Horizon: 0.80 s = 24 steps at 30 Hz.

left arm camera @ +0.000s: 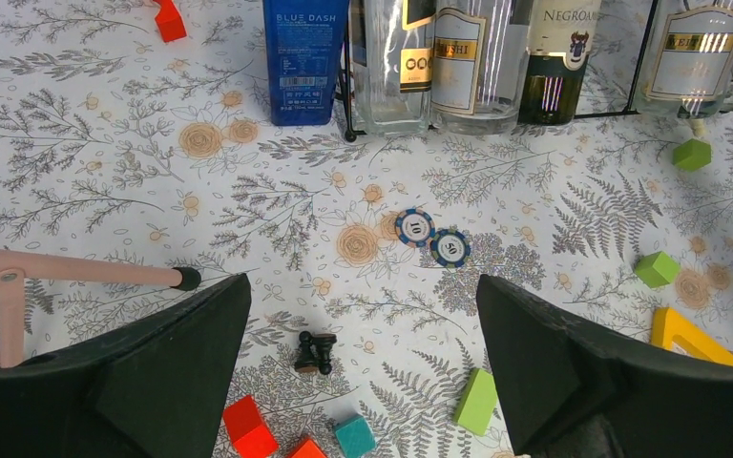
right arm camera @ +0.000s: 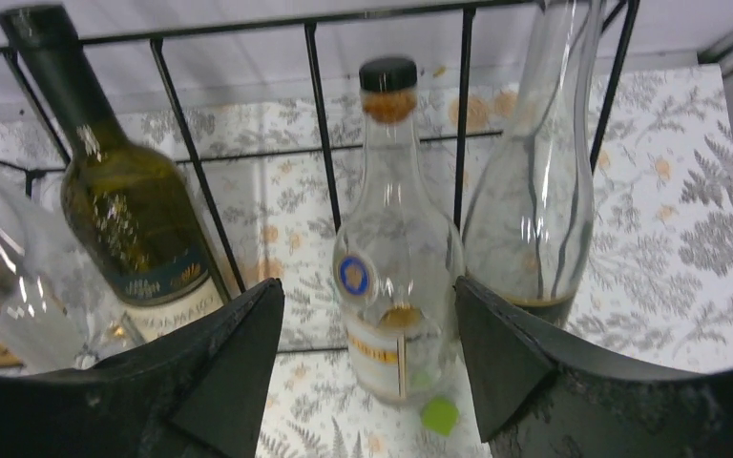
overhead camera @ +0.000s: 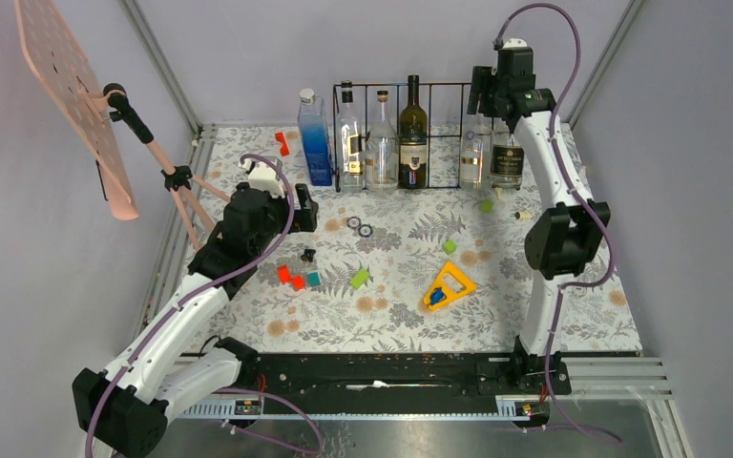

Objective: Take the wine bottle off the wine rack

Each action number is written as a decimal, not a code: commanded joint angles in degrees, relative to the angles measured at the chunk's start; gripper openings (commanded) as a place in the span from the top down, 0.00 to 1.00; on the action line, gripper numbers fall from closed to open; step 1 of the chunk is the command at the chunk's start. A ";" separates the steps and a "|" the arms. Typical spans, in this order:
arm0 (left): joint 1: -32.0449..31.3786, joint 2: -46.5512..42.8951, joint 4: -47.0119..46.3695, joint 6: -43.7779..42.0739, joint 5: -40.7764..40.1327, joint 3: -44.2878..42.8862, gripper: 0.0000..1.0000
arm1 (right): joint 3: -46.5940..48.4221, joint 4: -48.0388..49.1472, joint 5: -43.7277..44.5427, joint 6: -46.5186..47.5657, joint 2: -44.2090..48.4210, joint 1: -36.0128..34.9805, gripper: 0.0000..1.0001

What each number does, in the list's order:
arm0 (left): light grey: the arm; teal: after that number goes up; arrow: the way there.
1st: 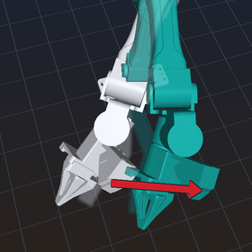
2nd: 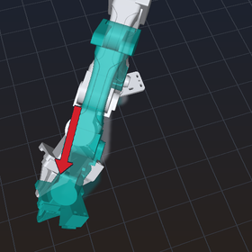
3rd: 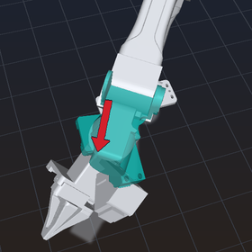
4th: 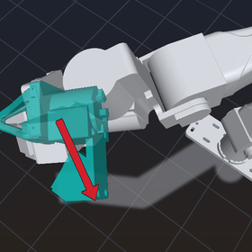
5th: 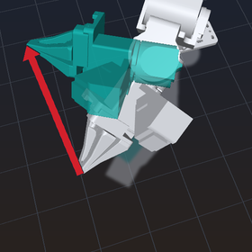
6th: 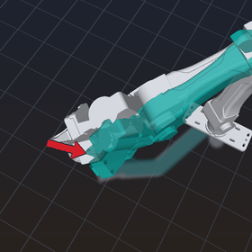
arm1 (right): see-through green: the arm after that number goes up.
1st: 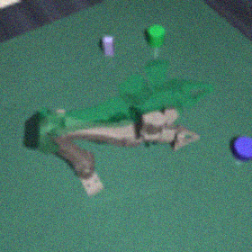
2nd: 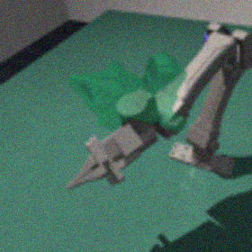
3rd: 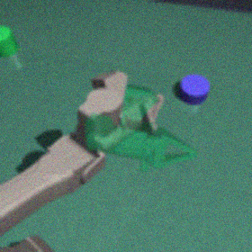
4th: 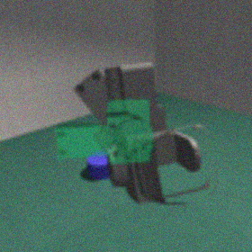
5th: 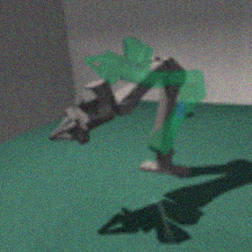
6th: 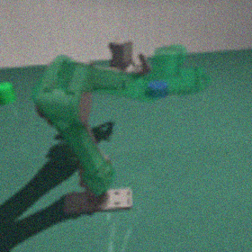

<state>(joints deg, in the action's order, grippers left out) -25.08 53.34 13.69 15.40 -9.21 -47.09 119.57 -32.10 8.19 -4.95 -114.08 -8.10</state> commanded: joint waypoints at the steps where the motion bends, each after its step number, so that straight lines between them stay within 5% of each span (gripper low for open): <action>1: -0.14 -0.78 -2.02 -1.06 1.54 -0.72 0.02 | 12.22 -3.24 -4.15 1.68 -6.34 0.87 0.28; 24: -0.13 -0.10 -2.03 -1.60 1.57 -0.61 0.03 | 20.41 5.05 0.60 -1.09 -20.22 3.09 0.35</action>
<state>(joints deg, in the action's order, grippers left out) -25.08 53.36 13.69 14.76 -8.88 -47.09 135.90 -31.48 6.70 -4.67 -133.34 -6.20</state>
